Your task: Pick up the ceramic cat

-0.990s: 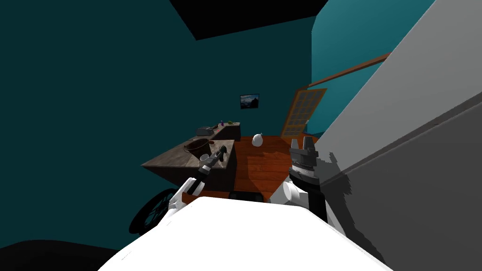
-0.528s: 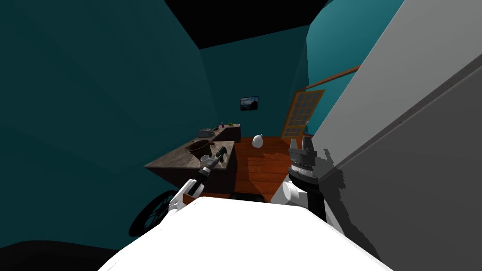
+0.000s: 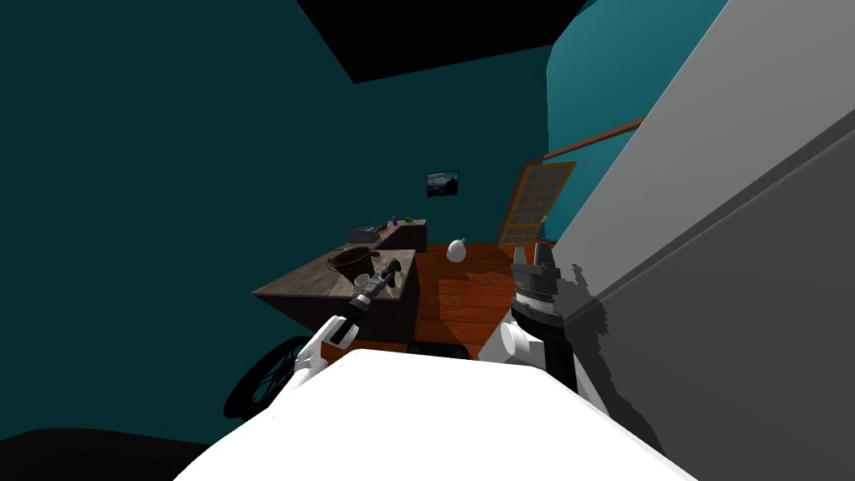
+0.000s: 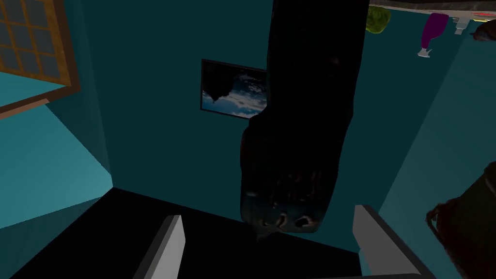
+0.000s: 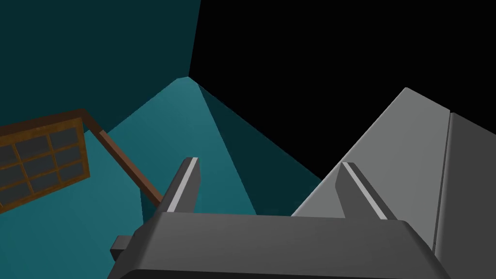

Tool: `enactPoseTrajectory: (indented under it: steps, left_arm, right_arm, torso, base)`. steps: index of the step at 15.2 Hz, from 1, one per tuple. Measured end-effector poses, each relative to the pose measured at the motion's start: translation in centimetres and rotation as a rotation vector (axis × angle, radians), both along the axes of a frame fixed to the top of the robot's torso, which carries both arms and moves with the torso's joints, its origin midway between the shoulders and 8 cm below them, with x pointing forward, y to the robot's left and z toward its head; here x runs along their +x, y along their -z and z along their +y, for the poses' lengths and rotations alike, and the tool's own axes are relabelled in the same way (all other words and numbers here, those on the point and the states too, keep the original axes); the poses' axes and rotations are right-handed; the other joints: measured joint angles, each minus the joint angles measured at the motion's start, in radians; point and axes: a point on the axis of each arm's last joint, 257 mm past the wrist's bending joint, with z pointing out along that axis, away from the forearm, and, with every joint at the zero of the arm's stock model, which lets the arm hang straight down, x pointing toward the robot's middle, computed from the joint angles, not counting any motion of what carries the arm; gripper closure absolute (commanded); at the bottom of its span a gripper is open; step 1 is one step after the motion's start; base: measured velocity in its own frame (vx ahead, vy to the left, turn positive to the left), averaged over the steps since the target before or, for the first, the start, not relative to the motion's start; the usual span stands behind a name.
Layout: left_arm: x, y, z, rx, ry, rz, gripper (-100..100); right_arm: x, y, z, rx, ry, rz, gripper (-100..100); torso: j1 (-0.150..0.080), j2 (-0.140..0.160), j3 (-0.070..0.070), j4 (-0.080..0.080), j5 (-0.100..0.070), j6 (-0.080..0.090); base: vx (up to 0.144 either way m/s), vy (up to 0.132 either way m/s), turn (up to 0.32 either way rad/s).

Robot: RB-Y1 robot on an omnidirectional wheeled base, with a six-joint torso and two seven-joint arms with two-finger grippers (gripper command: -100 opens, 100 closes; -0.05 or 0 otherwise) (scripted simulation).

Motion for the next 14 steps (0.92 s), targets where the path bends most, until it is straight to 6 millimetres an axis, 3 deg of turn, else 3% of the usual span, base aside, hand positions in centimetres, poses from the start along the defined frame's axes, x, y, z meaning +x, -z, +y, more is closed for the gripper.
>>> enactPoseTrajectory:
  steps: [2, 3, 8, 14]
  left_arm:
    - [0.2, -1.4, 0.2, 0.009, 0.001, -0.020, -100]
    - [0.2, -1.5, 0.2, 0.010, 0.000, -0.023, 100]
    - [0.2, -1.5, 0.3, 0.010, -0.002, -0.022, 100]
    - [0.0, 1.2, -0.5, -0.015, 0.003, 0.012, 100]
  right_arm:
    - [0.1, 0.2, 0.0, 0.005, -0.002, 0.004, 0]
    - [0.1, 0.2, 0.1, 0.007, -0.003, 0.005, 0]
    - [0.1, 0.2, 0.1, 0.007, -0.003, 0.005, 0]
    - [0.1, 0.2, 0.1, 0.007, -0.003, 0.005, 0]
  torso:
    - [-0.007, 0.001, 0.001, 0.002, 0.002, 0.002]
    - [-0.009, 0.001, 0.001, 0.002, 0.002, 0.002]
    - [-0.010, 0.000, 0.001, 0.002, 0.002, 0.004]
    - [0.001, -0.009, -0.013, -0.017, 0.018, 0.004]
  base:
    - [-0.015, -0.047, 0.012]
    - [-0.003, -0.006, 0.007]
    - [0.003, 0.007, -0.003]
    - [0.015, 0.054, -0.025]
